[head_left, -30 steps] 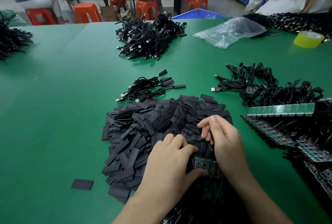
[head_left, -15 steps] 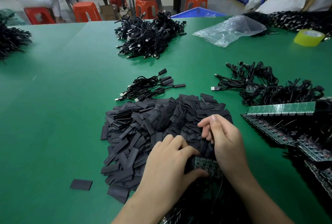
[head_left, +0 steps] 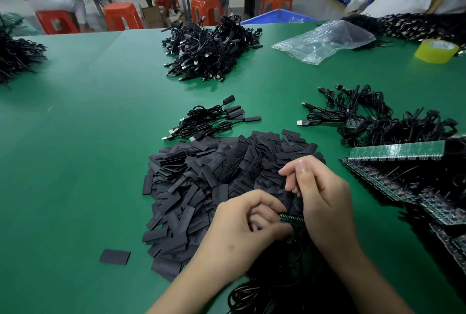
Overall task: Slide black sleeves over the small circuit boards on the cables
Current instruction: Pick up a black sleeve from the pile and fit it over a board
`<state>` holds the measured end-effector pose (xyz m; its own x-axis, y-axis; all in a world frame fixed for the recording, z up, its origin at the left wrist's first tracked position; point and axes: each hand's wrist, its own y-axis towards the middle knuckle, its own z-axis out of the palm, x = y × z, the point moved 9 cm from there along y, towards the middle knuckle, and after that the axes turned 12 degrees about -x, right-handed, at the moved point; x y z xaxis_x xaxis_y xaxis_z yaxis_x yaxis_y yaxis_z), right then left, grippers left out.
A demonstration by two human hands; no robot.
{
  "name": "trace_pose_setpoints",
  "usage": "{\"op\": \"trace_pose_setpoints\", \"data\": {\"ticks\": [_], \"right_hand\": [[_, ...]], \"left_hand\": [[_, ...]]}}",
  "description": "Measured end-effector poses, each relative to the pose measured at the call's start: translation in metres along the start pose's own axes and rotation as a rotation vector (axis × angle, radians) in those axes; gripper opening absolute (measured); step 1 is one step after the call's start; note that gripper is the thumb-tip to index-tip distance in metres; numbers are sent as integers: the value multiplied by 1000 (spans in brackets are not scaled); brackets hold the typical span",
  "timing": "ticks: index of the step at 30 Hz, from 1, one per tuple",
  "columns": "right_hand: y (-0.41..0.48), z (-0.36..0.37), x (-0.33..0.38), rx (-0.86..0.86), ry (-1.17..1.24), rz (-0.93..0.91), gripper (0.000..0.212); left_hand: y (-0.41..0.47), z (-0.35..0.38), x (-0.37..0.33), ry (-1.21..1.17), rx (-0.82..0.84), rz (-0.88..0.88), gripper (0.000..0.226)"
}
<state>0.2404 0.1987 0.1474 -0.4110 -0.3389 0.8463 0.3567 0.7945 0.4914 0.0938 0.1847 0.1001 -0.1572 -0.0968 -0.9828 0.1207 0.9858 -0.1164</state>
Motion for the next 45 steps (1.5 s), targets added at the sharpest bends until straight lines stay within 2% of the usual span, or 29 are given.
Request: {"op": "trace_pose_setpoints", "data": {"ticks": [6,13,16,20,26,30,33,36,39,41,43,45], "right_hand": [[-3,11,12,184,-245,-214,28],[-8,25,-4,509,-70,-50,13],[-9,25,-7,557,-28,1,13],[-11,26,-7,609,30,53,23],[-11,29,-8,647,106,73,21],[-10,30,-4,652,204,92,21],[-9,29,0,651,252,102,17],[-7,25,-5,667,213,129,17],[-5,20,-20,680,53,147,20],[-2,17,-22,623,-97,71,15],[3,15,-11,513,-217,-96,9],[-2,20,3,487,-152,-180,23]], "left_hand": [[7,-22,-3,-170,-91,-23,23],[6,-30,-5,-243,-138,-46,28],[6,-30,-5,-193,-121,-42,21],[6,-27,0,-260,-55,-121,20],[7,-22,4,-313,-23,-177,26],[5,-15,4,-394,54,-218,19],[3,-13,0,-432,88,-221,28],[4,-16,-3,-456,65,-216,27],[5,-22,-7,-516,20,-184,20],[6,-25,-13,-561,3,-130,15],[7,-27,-19,-577,-16,-63,10],[7,-32,-24,-540,-66,15,12]]}}
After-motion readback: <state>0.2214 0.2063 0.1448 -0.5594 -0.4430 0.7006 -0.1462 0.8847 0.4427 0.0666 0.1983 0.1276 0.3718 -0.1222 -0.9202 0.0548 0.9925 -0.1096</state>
